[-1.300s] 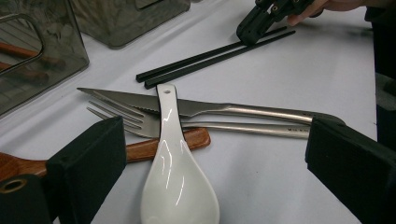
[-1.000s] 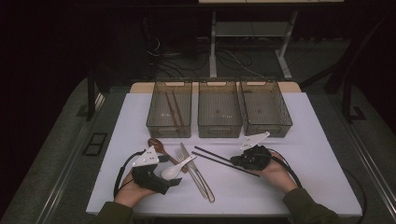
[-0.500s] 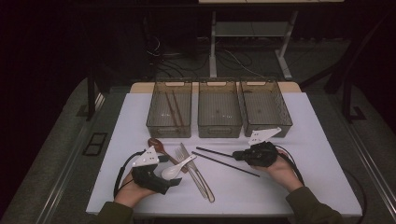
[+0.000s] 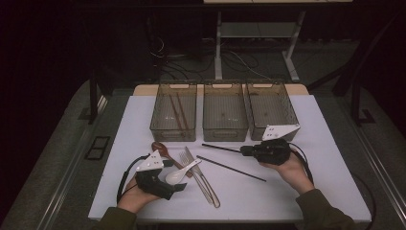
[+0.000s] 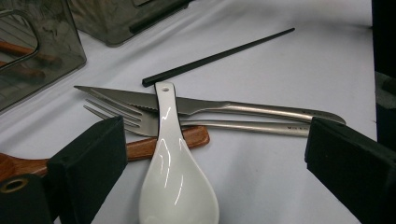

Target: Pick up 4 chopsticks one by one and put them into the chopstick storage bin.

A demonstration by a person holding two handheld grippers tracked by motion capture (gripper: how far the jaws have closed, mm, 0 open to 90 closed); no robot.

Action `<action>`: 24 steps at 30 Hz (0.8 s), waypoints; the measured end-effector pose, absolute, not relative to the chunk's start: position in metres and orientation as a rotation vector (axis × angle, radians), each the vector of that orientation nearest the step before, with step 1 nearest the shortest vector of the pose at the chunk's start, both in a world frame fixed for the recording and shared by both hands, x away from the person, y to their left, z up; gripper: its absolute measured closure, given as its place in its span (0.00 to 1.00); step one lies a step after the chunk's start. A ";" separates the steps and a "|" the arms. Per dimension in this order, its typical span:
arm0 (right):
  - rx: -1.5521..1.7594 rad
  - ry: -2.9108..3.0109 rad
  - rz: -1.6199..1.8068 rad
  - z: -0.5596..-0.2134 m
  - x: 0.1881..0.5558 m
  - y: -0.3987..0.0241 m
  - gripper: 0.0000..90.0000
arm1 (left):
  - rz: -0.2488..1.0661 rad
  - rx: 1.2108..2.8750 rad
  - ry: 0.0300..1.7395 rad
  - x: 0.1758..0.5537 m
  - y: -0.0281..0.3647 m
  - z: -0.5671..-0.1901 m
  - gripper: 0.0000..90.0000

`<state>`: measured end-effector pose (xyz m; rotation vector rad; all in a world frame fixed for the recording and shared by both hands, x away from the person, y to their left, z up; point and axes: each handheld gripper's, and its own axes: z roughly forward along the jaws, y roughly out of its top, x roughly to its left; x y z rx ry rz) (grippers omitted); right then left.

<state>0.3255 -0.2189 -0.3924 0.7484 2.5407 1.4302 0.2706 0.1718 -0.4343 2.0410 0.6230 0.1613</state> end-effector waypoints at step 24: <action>0.786 2.451 1.487 -0.364 0.340 -0.205 0.96 | 0.136 2.043 0.646 0.272 0.169 -0.437 0.00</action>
